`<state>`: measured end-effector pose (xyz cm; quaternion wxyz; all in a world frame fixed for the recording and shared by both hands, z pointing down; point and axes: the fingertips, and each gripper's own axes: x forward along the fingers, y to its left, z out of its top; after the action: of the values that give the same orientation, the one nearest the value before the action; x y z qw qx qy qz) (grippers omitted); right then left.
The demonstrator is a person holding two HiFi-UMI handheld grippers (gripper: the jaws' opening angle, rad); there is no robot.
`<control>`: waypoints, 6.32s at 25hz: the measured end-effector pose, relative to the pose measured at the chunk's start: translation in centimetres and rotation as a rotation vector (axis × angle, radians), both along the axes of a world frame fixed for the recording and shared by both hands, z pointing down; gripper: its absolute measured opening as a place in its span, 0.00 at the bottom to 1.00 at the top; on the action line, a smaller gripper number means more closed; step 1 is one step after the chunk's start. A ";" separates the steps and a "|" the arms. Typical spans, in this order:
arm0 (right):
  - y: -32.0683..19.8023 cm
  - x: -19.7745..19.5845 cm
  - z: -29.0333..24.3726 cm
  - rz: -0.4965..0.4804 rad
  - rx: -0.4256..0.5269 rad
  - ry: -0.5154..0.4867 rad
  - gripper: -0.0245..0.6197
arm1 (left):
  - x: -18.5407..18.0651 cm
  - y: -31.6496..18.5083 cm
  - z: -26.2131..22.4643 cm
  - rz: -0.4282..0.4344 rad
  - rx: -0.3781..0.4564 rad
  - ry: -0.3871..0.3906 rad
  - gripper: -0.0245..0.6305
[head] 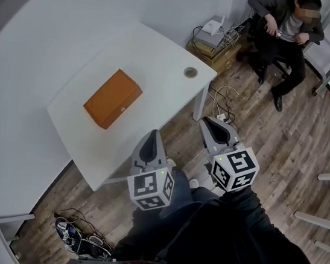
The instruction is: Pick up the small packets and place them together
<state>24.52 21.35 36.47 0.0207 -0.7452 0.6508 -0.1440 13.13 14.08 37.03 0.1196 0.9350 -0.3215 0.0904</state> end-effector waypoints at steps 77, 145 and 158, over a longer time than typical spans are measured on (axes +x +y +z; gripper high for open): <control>-31.6 -15.2 15.5 -0.714 -0.524 0.037 0.17 | -18.4 -26.3 10.9 -0.649 -0.281 -0.100 0.04; -30.7 -15.1 22.5 -0.664 -0.706 0.072 0.15 | -16.2 -27.2 16.4 -0.456 -0.495 -0.172 0.04; -28.1 -14.9 22.8 -0.665 -0.734 0.064 0.15 | -16.1 -27.2 16.6 -0.434 -0.524 -0.165 0.04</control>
<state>9.59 -6.77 59.26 -0.3100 -0.4596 0.7600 -0.3393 -2.97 -13.11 53.65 0.3454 0.7721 -0.4871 0.2174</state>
